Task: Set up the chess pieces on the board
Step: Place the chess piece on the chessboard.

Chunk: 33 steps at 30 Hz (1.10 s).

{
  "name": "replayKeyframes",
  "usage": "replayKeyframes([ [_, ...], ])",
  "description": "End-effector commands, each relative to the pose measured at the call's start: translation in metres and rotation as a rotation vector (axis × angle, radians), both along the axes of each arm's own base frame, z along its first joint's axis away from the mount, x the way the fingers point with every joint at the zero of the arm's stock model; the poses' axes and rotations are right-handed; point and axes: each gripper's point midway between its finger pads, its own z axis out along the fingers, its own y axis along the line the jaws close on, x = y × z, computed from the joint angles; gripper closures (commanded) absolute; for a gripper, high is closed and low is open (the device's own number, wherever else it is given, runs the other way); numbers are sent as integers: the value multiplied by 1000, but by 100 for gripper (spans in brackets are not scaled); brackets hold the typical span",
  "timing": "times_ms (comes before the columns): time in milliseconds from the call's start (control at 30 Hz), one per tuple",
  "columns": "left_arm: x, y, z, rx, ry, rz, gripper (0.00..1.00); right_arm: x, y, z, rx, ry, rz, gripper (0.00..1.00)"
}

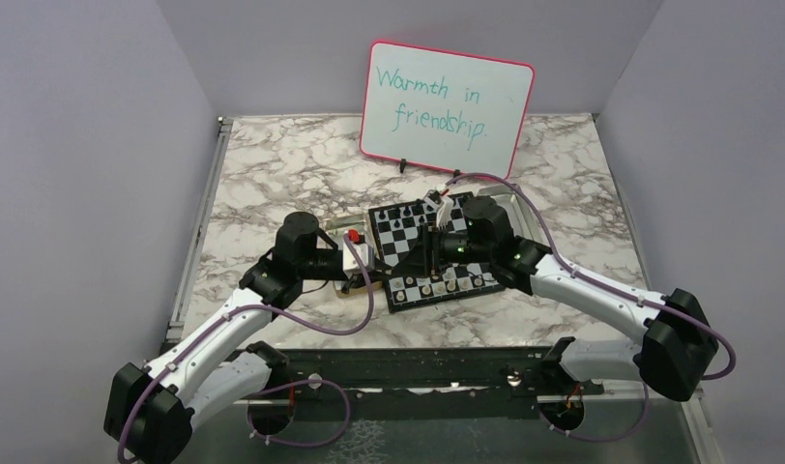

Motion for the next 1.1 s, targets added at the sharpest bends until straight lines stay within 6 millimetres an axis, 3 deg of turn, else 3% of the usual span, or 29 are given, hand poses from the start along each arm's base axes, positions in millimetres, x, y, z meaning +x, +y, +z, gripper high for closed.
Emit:
replayKeyframes([
  [0, -10, -3, 8, -35, -32, -59, 90, 0, 7, 18, 61, -37, 41, 63],
  [367, -13, -5, 12, -41, -27, -74, 90, 1, 8, 12, 50, -43, 49, 69],
  [600, -14, -5, 13, -44, -17, -68, 89, 8, -1, 16, 60, -99, -29, 94],
  [667, -13, -4, 12, -42, -7, -56, 80, 12, -6, 17, 54, -118, -67, 99],
  [867, -5, -4, 8, -27, -6, -20, 50, 18, -24, 13, -13, -166, -148, 99],
  [1067, 7, -3, 6, -2, 3, 40, 41, 32, -62, 5, -138, -201, -334, 99],
])
